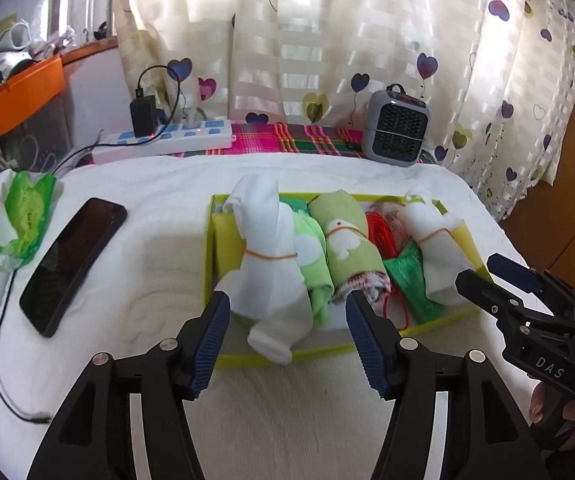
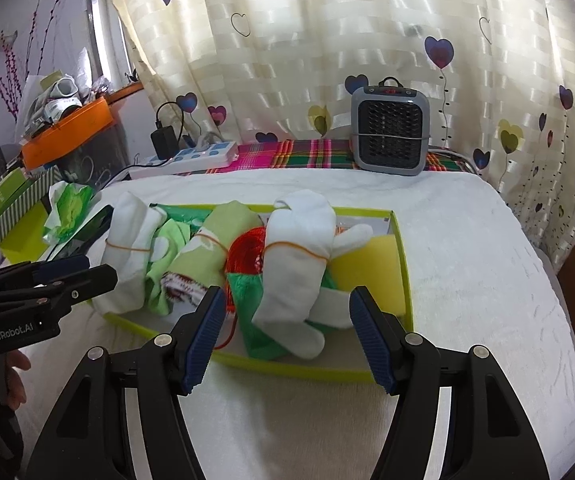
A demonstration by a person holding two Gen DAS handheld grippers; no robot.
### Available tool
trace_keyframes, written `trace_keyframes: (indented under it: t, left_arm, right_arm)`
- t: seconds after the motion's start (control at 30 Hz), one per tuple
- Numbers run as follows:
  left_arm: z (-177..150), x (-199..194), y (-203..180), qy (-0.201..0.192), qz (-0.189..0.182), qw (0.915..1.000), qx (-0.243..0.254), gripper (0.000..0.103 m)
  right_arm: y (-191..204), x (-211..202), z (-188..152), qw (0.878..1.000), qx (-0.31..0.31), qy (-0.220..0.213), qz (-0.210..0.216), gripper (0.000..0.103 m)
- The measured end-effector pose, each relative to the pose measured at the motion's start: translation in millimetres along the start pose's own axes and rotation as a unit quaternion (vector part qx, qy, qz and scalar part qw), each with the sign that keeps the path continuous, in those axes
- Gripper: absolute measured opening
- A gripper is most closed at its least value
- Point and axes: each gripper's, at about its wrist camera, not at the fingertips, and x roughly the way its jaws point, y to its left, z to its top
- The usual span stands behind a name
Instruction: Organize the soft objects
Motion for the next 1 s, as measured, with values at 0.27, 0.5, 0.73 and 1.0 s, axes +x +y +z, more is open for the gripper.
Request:
trace_keyframes:
  t: [0.27, 0.5, 0.73, 1.0]
  left_arm:
    - [-21, -11, -4, 0.005, 0.002, 1.0, 0.0, 0.06]
    - [-49, -11, -8, 0.025, 0.004, 0.9996, -0.012, 0.06]
    - [-76, -6, -15, 0.057, 0.016, 0.9982, -0.009, 0.06]
    - [-91, -1, -19, 0.069, 0.024, 0.9973, -0.007, 0.06]
  right_arm:
    - [2, -16, -14, 1.0, 0.008, -0.002, 0.0, 0.065]
    - [1, -23, -33, 1.0, 0.016, 0.013, -0.004, 0.065]
    - [1, -22, -54, 0.999, 0.009, 0.047, -0.016, 0.065]
    - [0, -20, -68, 0.997, 0.0, 0.069, -0.037, 0.065]
